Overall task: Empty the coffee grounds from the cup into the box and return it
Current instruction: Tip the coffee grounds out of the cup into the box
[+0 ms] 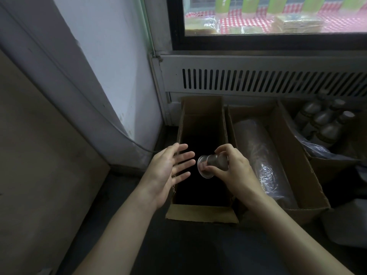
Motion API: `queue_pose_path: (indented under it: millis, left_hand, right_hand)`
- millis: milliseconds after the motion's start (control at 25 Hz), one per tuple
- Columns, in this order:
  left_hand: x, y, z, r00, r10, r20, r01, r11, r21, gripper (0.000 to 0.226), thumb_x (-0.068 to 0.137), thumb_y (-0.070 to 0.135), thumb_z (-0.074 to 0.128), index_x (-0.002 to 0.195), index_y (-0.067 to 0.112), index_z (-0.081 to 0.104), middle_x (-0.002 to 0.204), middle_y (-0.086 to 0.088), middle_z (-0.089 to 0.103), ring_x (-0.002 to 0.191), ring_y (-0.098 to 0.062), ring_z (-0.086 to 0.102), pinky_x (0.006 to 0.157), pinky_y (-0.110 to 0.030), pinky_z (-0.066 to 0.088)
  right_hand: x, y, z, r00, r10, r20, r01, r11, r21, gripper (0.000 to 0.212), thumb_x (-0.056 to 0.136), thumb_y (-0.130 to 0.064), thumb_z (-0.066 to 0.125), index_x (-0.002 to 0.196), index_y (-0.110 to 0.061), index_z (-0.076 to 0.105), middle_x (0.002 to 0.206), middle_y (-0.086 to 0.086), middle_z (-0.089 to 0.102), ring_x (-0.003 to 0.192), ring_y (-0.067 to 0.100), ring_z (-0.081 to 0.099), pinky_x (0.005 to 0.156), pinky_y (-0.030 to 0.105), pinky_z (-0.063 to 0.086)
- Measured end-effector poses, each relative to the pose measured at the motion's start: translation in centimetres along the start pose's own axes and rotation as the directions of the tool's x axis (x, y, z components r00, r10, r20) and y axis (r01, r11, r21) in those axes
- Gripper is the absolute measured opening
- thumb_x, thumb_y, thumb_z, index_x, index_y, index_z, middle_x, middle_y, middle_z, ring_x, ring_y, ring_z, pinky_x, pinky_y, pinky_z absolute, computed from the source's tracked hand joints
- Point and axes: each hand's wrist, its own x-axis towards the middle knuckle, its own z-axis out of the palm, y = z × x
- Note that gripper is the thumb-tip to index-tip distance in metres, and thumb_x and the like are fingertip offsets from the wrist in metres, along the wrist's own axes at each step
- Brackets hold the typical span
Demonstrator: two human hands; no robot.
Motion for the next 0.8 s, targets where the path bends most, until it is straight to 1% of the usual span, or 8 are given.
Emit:
queue_pose_path:
  millis: [160, 280, 400, 480, 560, 640, 720, 800]
  left_hand:
    - [0.1, 0.2, 0.2, 1.0, 0.003, -0.01, -0.003, 1.0, 0.018, 0.033, 0.104, 0.039, 0.044, 0.121, 0.024, 0.067, 0.113, -0.001, 0.079, 0.104, -0.016, 0.075, 0.091, -0.04, 0.056]
    - [0.2, 0.2, 0.3, 1.0, 0.011, -0.015, -0.01, 0.999, 0.048, 0.032, 0.104, 0.039, 0.044, 0.121, 0.024, 0.067, 0.114, -0.001, 0.078, 0.104, -0.016, 0.075, 0.093, -0.041, 0.056]
    - [0.1, 0.3, 0.3, 0.999, 0.029, -0.016, -0.028, 0.997, 0.075, 0.033, 0.104, 0.039, 0.044, 0.122, 0.024, 0.067, 0.114, 0.0, 0.078, 0.105, -0.015, 0.075, 0.093, -0.041, 0.056]
    - [0.0, 0.4, 0.3, 0.999, 0.044, -0.007, -0.043, 0.996, 0.083, 0.033, 0.104, 0.039, 0.044, 0.123, 0.025, 0.067, 0.114, 0.001, 0.078, 0.104, -0.014, 0.075, 0.092, -0.04, 0.056]
    - [-0.1, 0.6, 0.2, 0.998, 0.058, -0.011, -0.057, 0.994, 0.096, 0.033, 0.104, 0.039, 0.044, 0.123, 0.025, 0.067, 0.113, 0.001, 0.079, 0.104, -0.014, 0.075, 0.091, -0.038, 0.057]
    - [-0.2, 0.8, 0.3, 0.997, 0.07, -0.026, -0.066, 0.991, 0.116, 0.033, 0.104, 0.039, 0.044, 0.123, 0.025, 0.067, 0.113, 0.001, 0.078, 0.104, -0.014, 0.074, 0.09, -0.038, 0.057]
    - [-0.3, 0.9, 0.4, 0.997, 0.072, -0.036, -0.067, 0.99, 0.124, 0.033, 0.104, 0.039, 0.043, 0.123, 0.024, 0.066, 0.115, 0.001, 0.077, 0.105, -0.014, 0.074, 0.091, -0.038, 0.056]
    - [-0.4, 0.9, 0.5, 0.997, 0.071, -0.032, -0.067, 0.989, 0.129, 0.033, 0.104, 0.039, 0.043, 0.123, 0.025, 0.066, 0.116, 0.0, 0.077, 0.105, -0.013, 0.074, 0.091, -0.038, 0.056]
  right_hand:
    - [0.0, 0.1, 0.4, 0.997, -0.048, 0.056, 0.054, 0.994, -0.095, 0.046, 0.087, -0.04, 0.076, 0.13, -0.037, 0.06, 0.125, -0.005, 0.058, 0.118, 0.02, 0.052, 0.096, 0.038, 0.048]
    - [0.0, 0.2, 0.9, 0.989, -0.103, 0.104, 0.121, 0.975, -0.185, 0.052, 0.091, -0.038, 0.073, 0.141, -0.037, 0.059, 0.133, -0.003, 0.058, 0.122, 0.02, 0.047, 0.096, 0.032, 0.04]
    - [0.1, 0.3, 1.3, 0.986, -0.091, 0.143, 0.108, 0.987, -0.122, 0.053, 0.091, -0.038, 0.073, 0.142, -0.037, 0.059, 0.132, -0.005, 0.057, 0.122, 0.017, 0.047, 0.094, 0.028, 0.036]
    - [0.3, 0.5, 1.1, 0.991, -0.042, 0.125, 0.053, 0.995, -0.082, 0.052, 0.09, -0.037, 0.074, 0.141, -0.037, 0.06, 0.131, -0.004, 0.056, 0.122, 0.019, 0.048, 0.098, 0.032, 0.04]
    - [0.4, 0.6, 1.0, 0.995, -0.077, 0.064, 0.092, 0.953, -0.288, 0.052, 0.092, -0.033, 0.072, 0.142, -0.036, 0.06, 0.132, -0.001, 0.055, 0.121, 0.023, 0.047, 0.102, 0.037, 0.042]
    - [0.3, 0.4, 1.2, 0.993, -0.102, 0.064, 0.119, 0.912, -0.393, 0.052, 0.093, -0.032, 0.071, 0.143, -0.035, 0.059, 0.134, 0.0, 0.054, 0.12, 0.026, 0.047, 0.104, 0.038, 0.04]
    - [0.0, 0.2, 1.4, 0.99, -0.099, 0.102, 0.13, 0.922, -0.364, 0.053, 0.092, -0.033, 0.072, 0.143, -0.036, 0.058, 0.132, -0.001, 0.053, 0.12, 0.024, 0.046, 0.102, 0.033, 0.038]
    - [-0.2, -0.1, 1.7, 0.988, -0.094, 0.124, 0.123, 0.96, -0.253, 0.053, 0.091, -0.038, 0.072, 0.142, -0.038, 0.058, 0.129, -0.004, 0.052, 0.119, 0.02, 0.046, 0.097, 0.029, 0.039]
